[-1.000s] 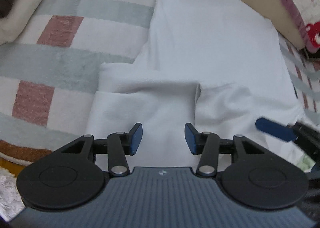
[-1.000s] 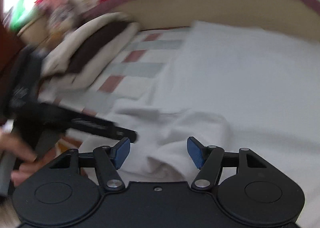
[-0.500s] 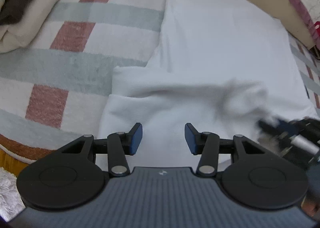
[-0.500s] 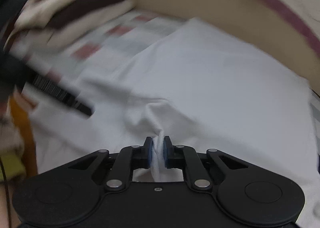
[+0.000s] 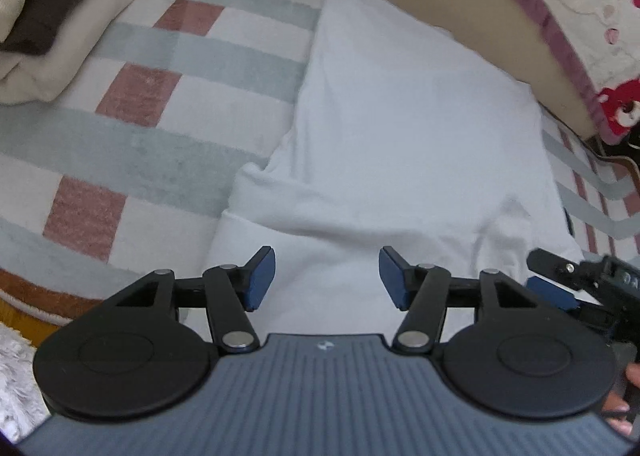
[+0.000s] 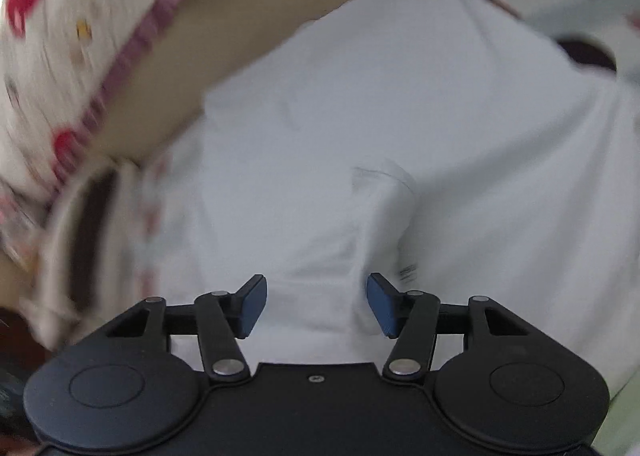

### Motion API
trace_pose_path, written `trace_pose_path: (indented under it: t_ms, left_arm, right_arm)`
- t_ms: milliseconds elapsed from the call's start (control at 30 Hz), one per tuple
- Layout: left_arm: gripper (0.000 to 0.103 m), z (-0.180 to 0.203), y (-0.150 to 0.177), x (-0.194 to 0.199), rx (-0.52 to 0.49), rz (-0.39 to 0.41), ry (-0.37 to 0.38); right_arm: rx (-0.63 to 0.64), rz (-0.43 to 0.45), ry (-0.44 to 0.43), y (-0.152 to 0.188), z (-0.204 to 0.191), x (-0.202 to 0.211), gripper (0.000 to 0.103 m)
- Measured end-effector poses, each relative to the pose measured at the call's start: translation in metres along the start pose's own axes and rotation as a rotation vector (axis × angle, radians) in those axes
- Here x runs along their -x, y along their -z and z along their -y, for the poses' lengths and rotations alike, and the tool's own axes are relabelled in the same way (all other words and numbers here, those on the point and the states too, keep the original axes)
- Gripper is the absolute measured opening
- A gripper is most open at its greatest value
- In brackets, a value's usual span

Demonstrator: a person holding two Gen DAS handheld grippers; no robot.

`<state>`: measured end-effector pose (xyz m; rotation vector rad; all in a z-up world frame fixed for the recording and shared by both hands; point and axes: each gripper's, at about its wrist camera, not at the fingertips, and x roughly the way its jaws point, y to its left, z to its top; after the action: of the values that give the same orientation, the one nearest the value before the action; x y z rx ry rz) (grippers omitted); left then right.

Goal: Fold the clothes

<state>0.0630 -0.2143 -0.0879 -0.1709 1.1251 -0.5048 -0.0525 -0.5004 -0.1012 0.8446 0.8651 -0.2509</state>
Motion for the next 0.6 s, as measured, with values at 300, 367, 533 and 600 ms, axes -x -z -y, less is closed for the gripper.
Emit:
trace_pose_path:
  t_ms: [300,367,533,600]
  left_arm:
    - [0.064,0.014,-0.003,-0.039,-0.188,0.002,-0.165]
    - [0.064,0.020,-0.001,-0.041,-0.232,0.014,-0.187]
    - [0.064,0.038,0.008,-0.050,-0.281,-0.004,-0.169]
    - [0.064,0.045,0.012,-0.055,-0.290,-0.021,-0.165]
  right_arm:
    - [0.513,-0.138,0.564,0.029,-0.076,-0.046,0.063]
    - [0.574,-0.001,0.571,0.042,-0.084,-0.039,0.063]
    - [0.727,0.199,0.407,0.057,-0.071,-0.018,0.063]
    - [0.725,0.173,0.427,0.048,-0.055,-0.025,0.062]
